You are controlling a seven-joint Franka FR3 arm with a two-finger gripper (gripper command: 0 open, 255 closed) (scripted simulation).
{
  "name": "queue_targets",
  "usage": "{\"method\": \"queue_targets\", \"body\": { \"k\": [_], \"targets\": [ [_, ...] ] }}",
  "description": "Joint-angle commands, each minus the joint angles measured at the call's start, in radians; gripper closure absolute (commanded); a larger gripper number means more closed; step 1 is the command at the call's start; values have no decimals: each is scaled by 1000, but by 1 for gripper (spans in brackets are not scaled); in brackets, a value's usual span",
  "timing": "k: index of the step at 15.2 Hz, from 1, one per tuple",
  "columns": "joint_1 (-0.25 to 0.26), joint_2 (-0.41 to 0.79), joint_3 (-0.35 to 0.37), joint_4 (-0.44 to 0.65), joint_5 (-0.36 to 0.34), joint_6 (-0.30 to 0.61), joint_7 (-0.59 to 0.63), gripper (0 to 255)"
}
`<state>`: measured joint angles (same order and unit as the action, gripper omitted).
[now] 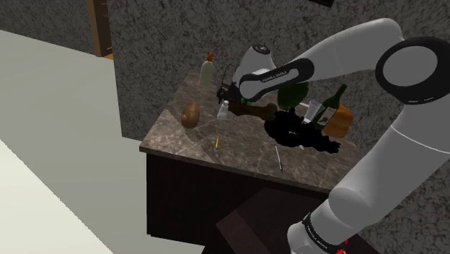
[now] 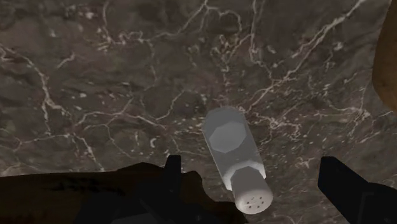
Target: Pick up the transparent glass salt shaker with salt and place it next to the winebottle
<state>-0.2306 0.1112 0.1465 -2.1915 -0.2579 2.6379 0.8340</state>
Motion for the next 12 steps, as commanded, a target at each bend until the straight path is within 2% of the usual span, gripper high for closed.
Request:
{"method": "queue_targets", "body": {
  "k": [1,8,12],
  "targets": [
    [5,39,-12,33,-39,11,56,0],
    [12,137,-34,63,-86,77,91,0],
    [13,137,-34,63,-86,77,90,0]
  ]
}}
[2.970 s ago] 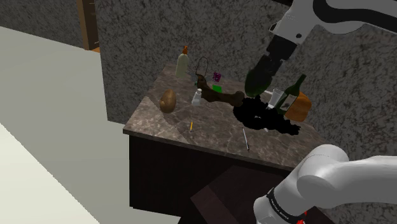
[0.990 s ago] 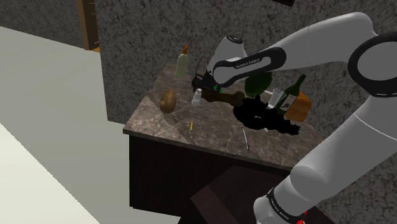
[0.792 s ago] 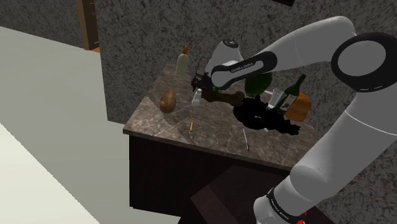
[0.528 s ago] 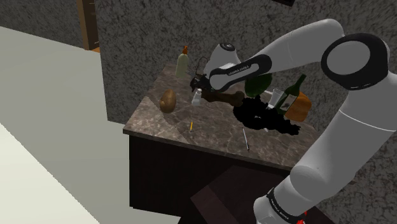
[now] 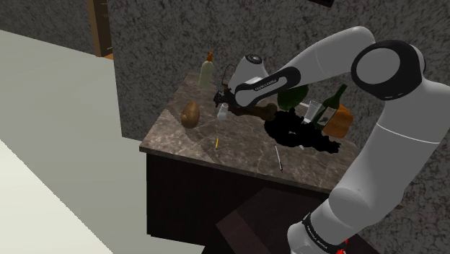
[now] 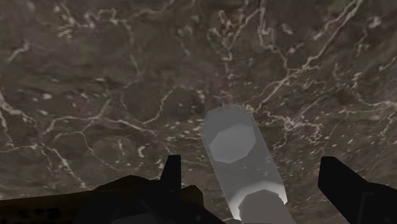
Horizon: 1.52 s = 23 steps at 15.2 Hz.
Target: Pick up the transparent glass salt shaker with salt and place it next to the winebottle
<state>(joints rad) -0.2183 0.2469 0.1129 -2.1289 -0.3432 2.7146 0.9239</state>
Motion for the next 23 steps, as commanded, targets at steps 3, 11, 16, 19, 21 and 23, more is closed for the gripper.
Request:
{"method": "queue_targets", "body": {
  "k": [3,11,16,19,21,23],
  "targets": [
    [0,1,0,1,-1,1,1,0],
    [0,1,0,1,0,0,0,255],
    [-4,-17,7,5,14,-21,-13,255],
    [-9,-43,15,14,36,-55,-33,255],
    [-12,-59,20,21,49,-78,-46,255],
    [-14,-75,24,29,62,-101,-57,255]
  ]
}}
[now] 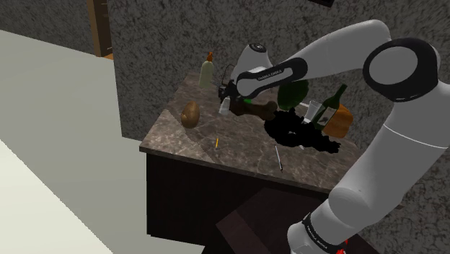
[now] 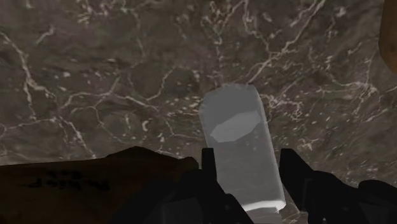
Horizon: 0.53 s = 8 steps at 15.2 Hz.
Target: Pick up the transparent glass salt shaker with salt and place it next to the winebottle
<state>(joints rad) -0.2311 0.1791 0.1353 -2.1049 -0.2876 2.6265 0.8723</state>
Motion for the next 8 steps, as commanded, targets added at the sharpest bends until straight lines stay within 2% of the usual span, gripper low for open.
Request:
{"method": "queue_targets", "body": {
  "k": [1,8],
  "targets": [
    [-2,-15,4,10,13,-24,-12,255],
    [-6,-63,13,47,51,-107,-48,255]
  ]
}}
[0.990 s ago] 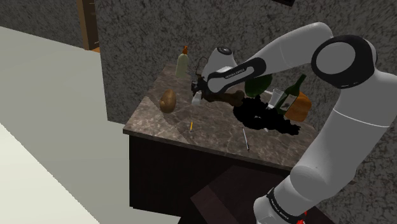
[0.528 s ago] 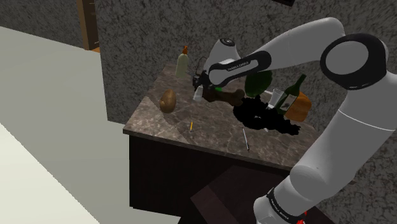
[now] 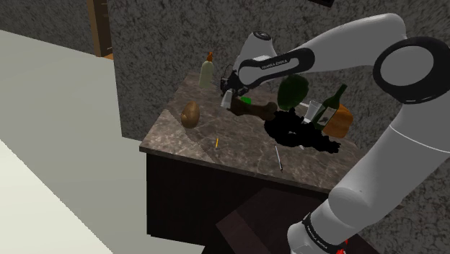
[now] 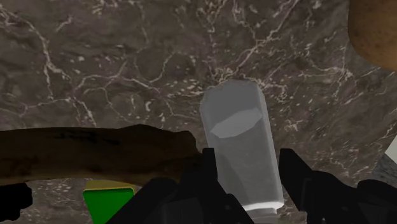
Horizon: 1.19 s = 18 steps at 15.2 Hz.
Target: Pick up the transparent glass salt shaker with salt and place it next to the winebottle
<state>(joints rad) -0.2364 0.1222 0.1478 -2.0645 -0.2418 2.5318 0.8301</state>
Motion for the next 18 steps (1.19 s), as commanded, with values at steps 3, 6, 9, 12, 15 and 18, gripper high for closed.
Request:
{"method": "queue_targets", "body": {
  "k": [3,6,9,12,15,18],
  "targets": [
    [-2,-25,4,25,19,-48,-19,255],
    [-2,-41,6,47,32,-85,-31,255],
    [-2,-55,7,70,43,-122,-42,255],
    [-2,-68,8,96,53,-159,-53,255],
    [-2,-79,9,123,61,-197,-62,255],
    [-2,-88,10,153,69,-235,-71,255]
  ]
}}
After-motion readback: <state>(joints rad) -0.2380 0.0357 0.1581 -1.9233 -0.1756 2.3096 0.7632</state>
